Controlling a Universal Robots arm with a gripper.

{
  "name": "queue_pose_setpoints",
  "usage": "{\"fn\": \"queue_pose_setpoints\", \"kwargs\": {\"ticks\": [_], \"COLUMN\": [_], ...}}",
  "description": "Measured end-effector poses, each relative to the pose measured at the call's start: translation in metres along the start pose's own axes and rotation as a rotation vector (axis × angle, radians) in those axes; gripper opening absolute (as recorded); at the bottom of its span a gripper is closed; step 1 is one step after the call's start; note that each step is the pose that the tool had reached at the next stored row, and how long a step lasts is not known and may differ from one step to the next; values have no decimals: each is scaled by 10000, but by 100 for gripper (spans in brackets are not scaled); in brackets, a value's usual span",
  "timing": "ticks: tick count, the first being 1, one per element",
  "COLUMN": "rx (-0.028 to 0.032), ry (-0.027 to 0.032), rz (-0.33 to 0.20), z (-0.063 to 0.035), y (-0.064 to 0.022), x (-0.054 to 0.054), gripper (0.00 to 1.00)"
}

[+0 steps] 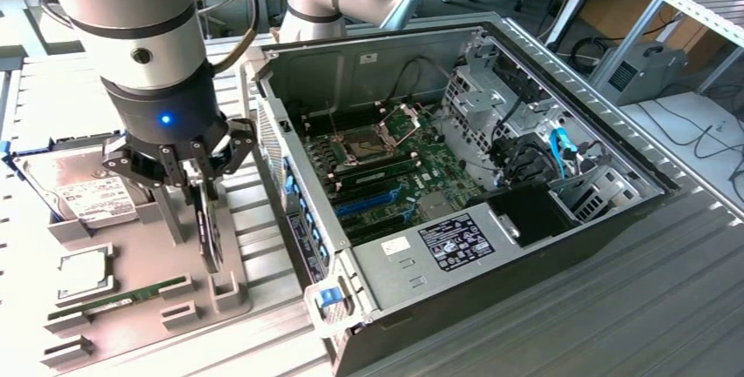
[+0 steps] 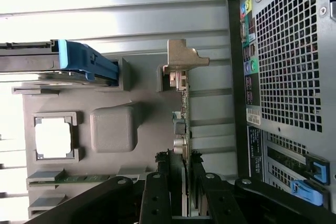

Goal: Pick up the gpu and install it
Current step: 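Pick up the gpu and move the gpu toward the slot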

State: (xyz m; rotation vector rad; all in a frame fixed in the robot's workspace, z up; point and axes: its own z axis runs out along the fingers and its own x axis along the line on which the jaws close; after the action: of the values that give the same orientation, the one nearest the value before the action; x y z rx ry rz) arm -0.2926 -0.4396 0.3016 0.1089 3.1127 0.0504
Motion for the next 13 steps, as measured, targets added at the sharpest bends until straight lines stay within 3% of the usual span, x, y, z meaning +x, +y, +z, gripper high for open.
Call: {"fn": "queue_pose_setpoints", "kwargs": {"ticks": [1,4,8,10,13], "rx": [0,0,0,0,0], "ry": [0,0,0,0,0], "rz": [0,0,0,0,0], "z": [-7,-206,-306,-455,-585], "y": [0,7,10,15,19], "x": [0,-5,-8,-11,-15], "gripper": [27,27,27,27,27]}}
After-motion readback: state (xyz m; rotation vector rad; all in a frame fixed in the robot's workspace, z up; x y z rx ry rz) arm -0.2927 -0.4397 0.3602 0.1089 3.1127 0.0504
